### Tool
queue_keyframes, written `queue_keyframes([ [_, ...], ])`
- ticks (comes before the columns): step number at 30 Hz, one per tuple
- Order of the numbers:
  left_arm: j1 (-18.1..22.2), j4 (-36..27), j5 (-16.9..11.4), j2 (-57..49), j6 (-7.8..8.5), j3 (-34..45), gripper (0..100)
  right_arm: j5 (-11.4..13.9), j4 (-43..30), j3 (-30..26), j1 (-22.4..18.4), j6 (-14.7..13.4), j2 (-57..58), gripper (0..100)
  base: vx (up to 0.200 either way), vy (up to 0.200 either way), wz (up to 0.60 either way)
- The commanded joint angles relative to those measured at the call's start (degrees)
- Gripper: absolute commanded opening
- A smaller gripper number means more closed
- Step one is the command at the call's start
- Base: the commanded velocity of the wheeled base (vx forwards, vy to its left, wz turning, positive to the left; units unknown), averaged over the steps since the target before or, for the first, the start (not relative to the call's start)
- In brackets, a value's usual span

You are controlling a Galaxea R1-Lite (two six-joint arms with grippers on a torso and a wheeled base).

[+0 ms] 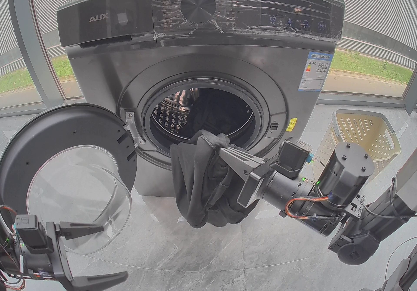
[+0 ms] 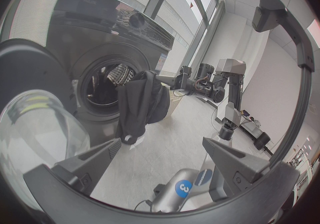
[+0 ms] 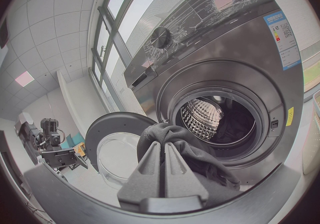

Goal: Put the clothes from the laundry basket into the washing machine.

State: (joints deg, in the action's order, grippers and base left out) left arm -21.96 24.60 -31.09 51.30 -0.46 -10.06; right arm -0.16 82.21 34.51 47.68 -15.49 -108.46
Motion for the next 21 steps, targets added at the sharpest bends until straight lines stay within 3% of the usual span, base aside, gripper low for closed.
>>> queue_keyframes([
  [1,-8.19,15.39,6.74,21.12,-3.05,-0.84,100,-3.53,-0.04,1.00,0.14,1.17,-2.19,0,0.000,0.000,0.00],
  [5,-10.04,22.07,7.09,28.07,-2.79,0.65,100,-6.35,-0.74,1.26,0.66,1.17,-2.02,0,0.000,0.000,0.00],
  [9,-10.04,24.35,7.09,31.93,-2.88,0.65,100,-9.77,-2.06,3.02,0.49,1.17,-1.05,0,0.000,0.000,0.00],
  [16,-10.04,24.97,8.15,36.86,-2.44,0.13,100,-10.30,-3.46,3.02,1.45,0.29,2.29,0,0.000,0.000,0.00],
  [17,-10.04,24.97,9.64,39.32,-2.53,0.30,100,-10.39,-3.46,2.05,2.86,-0.06,4.05,0,0.000,0.000,0.00],
  [21,-10.21,27.34,10.17,44.77,-2.35,-0.14,100,-10.21,-3.99,-0.32,4.44,-0.33,6.24,0,0.000,0.000,0.00],
])
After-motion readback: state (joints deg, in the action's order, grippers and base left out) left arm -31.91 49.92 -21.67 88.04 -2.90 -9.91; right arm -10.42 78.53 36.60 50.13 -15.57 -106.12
